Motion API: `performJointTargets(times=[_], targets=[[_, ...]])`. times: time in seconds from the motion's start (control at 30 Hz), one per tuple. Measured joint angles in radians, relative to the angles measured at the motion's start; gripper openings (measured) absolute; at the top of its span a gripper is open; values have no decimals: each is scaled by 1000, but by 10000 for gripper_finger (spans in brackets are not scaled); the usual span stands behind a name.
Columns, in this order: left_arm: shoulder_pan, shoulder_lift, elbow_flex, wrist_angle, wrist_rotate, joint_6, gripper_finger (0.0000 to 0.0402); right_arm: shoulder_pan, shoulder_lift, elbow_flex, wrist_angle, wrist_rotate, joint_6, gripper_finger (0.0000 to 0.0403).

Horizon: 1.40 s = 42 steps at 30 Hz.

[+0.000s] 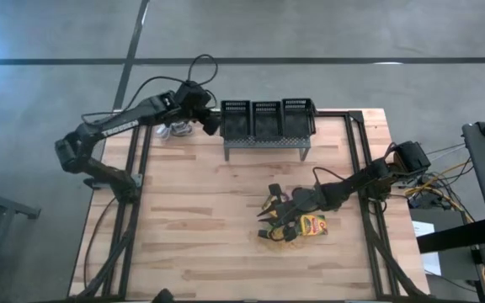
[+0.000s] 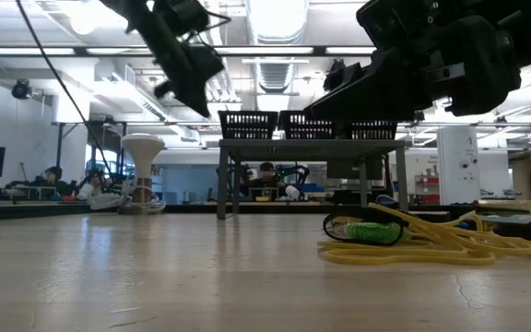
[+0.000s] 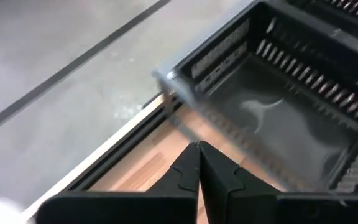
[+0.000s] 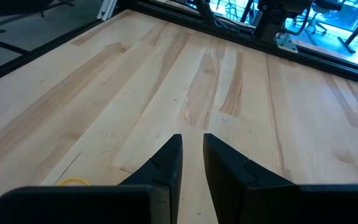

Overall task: Pick & Place Office Desk Supplies
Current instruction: Put the yellow crayon box into the left black bin on the shelf

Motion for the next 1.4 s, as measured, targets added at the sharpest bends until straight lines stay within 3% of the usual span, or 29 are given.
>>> performJointTargets(times=[0.13,0.3,0.43,0.57,0.73,0.93,1.03,1.13,1.3,1.4], targets=[[-82,-105,-36,-73,-67,0,3,13,0,-21,99,90,1,52],[-320,-249,-240,58,-139,-9,3,27,0,-106,338,123,26,35],[-565,-315,-462,357,-159,-4,2,31,0,-167,432,119,87,24],[-788,-276,-655,716,-153,22,2,29,0,-187,415,115,233,20],[-959,-133,-731,928,-187,-40,2,10,-98,-148,165,81,387,33],[-971,101,-655,960,-156,-105,1,6,-289,52,-650,66,598,82],[-955,216,-588,970,-103,-102,1,6,-310,121,-907,61,703,112],[-930,330,-502,985,0,-38,1,0,-321,125,-1019,40,760,143],[-839,457,-373,987,243,60,1,-72,-323,64,-995,-34,774,195],[-779,490,-334,988,318,70,1,-140,-319,23,-969,-102,753,222]])
